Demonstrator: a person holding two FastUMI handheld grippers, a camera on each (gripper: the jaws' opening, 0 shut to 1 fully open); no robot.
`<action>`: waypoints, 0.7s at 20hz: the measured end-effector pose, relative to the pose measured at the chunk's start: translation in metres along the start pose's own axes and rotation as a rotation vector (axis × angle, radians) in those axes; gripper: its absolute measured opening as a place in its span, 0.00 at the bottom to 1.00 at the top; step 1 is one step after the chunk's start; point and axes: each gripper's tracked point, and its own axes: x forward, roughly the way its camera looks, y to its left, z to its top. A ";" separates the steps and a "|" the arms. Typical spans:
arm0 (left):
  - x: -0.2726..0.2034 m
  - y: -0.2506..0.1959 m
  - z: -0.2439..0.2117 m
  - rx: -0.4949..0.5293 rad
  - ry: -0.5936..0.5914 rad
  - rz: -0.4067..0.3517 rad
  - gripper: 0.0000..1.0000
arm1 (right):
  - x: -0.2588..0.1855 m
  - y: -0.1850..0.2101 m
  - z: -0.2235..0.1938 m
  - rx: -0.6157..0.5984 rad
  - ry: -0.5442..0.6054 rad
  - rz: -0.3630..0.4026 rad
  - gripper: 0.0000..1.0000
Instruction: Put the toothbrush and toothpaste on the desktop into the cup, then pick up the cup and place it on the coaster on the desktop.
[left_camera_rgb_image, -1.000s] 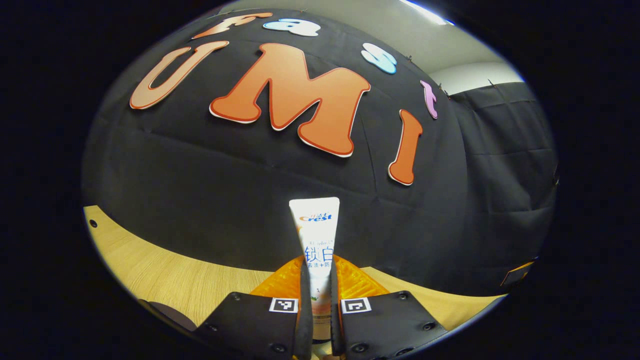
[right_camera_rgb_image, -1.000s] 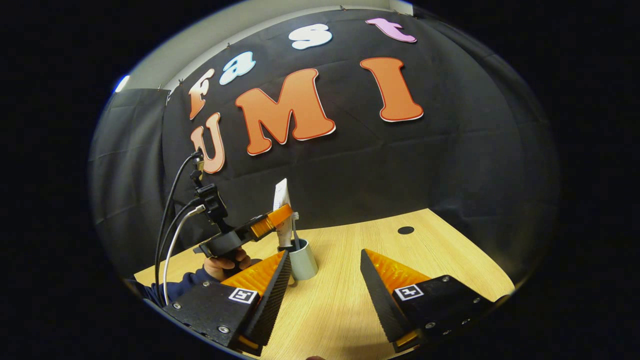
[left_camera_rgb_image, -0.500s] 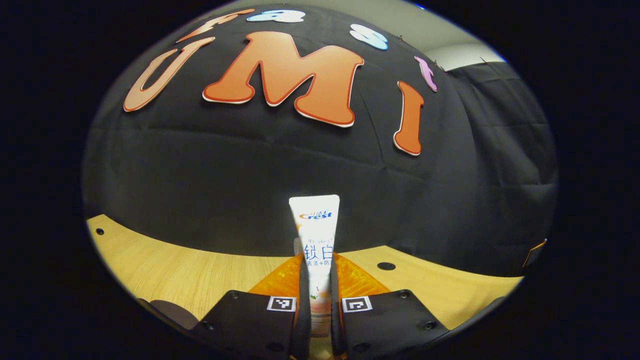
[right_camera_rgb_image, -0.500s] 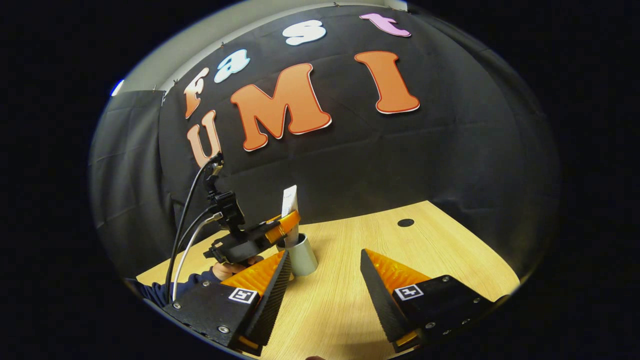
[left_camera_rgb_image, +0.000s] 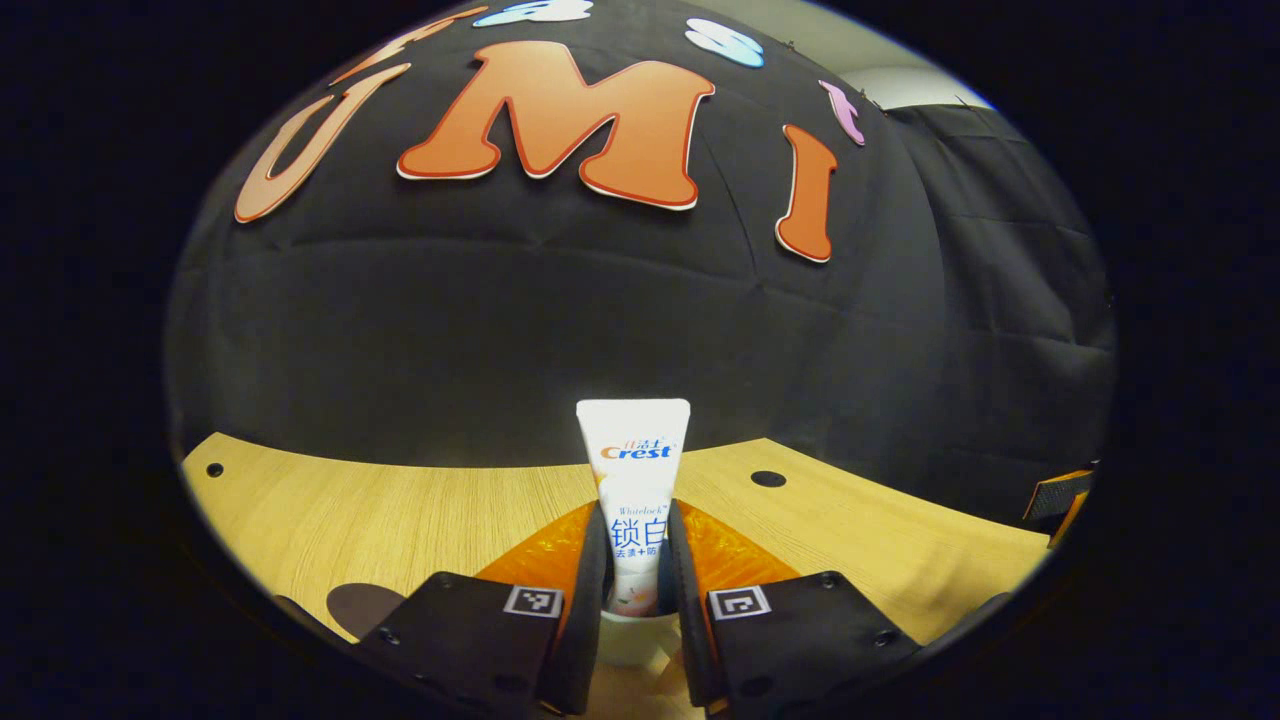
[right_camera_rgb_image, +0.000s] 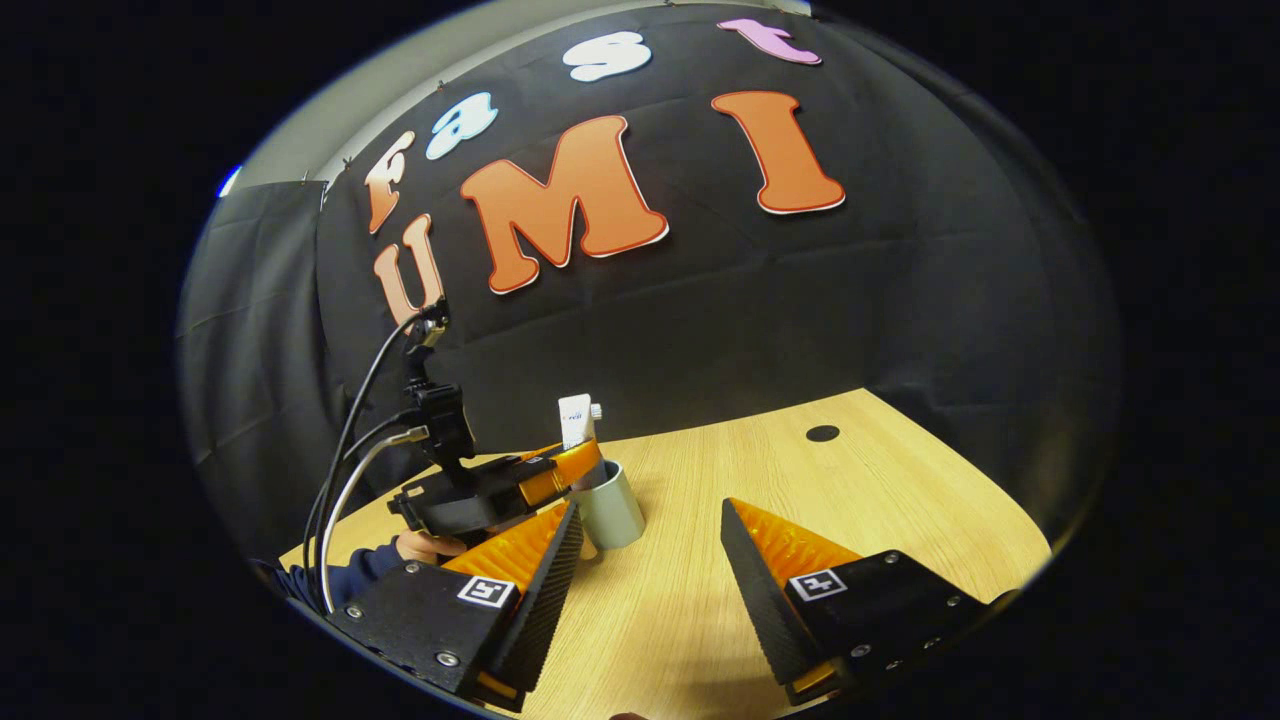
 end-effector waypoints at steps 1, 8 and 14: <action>-0.006 0.002 0.002 0.009 0.002 0.001 0.36 | 0.001 0.005 0.000 0.001 0.012 0.007 0.84; -0.061 0.027 0.017 0.050 -0.014 0.049 0.72 | 0.019 0.034 0.008 -0.064 0.061 0.036 0.86; -0.129 0.079 0.023 0.001 -0.044 0.143 0.93 | 0.046 0.050 0.010 -0.124 0.172 0.001 0.86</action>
